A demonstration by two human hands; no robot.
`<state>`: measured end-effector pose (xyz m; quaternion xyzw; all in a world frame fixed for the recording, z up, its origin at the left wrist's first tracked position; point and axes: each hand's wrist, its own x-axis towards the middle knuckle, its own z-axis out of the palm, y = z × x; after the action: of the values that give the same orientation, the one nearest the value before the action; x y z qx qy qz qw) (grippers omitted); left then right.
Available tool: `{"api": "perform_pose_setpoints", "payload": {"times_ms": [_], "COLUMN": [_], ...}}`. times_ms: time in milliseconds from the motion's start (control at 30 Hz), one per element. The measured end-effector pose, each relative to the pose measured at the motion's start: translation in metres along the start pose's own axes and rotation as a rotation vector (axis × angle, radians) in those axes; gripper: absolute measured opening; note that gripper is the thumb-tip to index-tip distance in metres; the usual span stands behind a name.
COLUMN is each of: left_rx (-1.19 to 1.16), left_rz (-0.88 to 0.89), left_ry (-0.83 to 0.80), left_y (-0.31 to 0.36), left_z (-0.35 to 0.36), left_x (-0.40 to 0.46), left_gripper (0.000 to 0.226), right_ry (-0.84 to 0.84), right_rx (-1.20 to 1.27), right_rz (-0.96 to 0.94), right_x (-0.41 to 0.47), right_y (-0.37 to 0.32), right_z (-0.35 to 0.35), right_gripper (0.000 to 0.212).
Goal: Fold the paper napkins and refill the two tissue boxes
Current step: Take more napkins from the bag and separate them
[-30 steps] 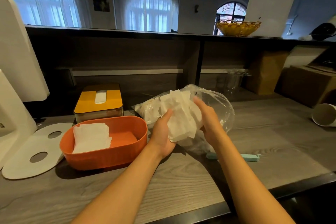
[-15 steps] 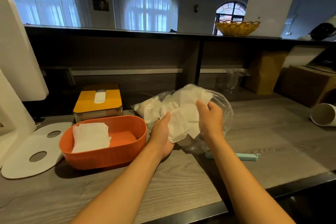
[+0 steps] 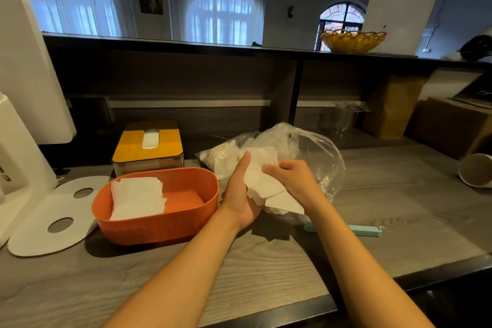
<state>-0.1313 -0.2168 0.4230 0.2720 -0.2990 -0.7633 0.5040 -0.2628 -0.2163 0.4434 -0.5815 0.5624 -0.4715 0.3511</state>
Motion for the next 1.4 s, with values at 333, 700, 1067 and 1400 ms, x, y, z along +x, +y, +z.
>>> {"api": "perform_pose_setpoints", "payload": {"times_ms": [333, 700, 1067, 1400], "left_rx": [-0.185, 0.026, -0.097, -0.140], "left_rz": [0.017, -0.107, 0.022, 0.039], "left_ry": [0.119, -0.132, 0.007, 0.069], "left_y": [0.005, -0.006, -0.001, 0.003], "left_z": [-0.004, 0.006, -0.001, -0.004], "left_x": [0.004, -0.006, 0.001, 0.000], "left_gripper": [0.038, 0.050, 0.030, 0.041], "right_ry": [0.319, 0.326, 0.112, -0.031], "right_rx": [0.185, 0.168, -0.115, -0.275], "right_rz": [0.037, -0.195, -0.447, -0.422], "right_x": [0.000, 0.008, -0.001, 0.001], "right_y": [-0.001, 0.002, -0.004, 0.004], "right_z": [-0.029, 0.001, -0.012, -0.004], "right_gripper": [0.034, 0.039, 0.023, 0.017]}}
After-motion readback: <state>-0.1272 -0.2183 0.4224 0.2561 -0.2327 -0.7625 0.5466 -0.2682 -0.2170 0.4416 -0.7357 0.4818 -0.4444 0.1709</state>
